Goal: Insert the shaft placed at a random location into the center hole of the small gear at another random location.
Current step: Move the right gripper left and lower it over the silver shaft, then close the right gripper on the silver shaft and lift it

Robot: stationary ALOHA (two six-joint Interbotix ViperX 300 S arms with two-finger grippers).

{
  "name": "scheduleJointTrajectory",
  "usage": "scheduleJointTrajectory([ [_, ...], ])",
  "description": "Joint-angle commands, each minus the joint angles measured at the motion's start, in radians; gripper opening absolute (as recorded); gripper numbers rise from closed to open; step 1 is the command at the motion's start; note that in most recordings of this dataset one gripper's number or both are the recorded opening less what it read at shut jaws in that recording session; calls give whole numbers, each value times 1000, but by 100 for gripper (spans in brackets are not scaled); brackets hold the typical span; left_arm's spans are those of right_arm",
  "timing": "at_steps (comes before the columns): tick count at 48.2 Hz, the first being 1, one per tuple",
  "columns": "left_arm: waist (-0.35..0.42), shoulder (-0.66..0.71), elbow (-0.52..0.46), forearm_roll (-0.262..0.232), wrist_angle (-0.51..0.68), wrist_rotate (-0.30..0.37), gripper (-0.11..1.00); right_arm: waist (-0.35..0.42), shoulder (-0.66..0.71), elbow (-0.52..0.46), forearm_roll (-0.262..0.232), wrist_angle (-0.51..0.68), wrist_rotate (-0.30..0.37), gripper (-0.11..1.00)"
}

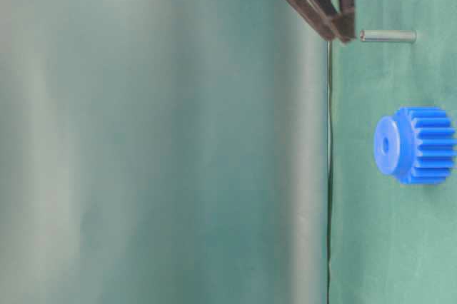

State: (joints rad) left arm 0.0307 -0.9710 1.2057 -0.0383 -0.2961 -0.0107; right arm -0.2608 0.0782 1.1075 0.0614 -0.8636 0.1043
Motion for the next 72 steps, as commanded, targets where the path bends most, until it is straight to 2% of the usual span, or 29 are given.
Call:
scheduleJointTrajectory([
  [1, 5, 3, -6, -2, -11, 0, -1, -9, 23, -26, 12, -11, 2, 67],
  [21, 12, 3, -2, -3, -9, -2, -1, -12, 61, -26, 44, -18, 2, 61],
  [24, 14, 3, 0, -3, -11, -2, -1, -11, 60, -25, 43, -18, 2, 55],
  [30, 15, 5, -2, -3, -9, -3, -1, -11, 60, -26, 41, -17, 3, 31],
  [32, 15, 3, 0, -3, -8, -3, -1, -11, 60, -26, 40, -17, 3, 27],
  [48, 15, 3, -2, -3, -3, -6, -1, -5, 17, -41, 38, 11, 5, 27],
  [53, 14, 3, -2, -5, -3, -8, -1, -5, -49, -52, 38, 75, 3, 27],
  [64, 15, -2, -2, -3, -3, -8, -1, -5, -193, -95, 37, 295, -14, 27],
  [72, 15, -2, -2, -5, -3, -8, -1, -2, -207, -109, 37, 344, -14, 27],
])
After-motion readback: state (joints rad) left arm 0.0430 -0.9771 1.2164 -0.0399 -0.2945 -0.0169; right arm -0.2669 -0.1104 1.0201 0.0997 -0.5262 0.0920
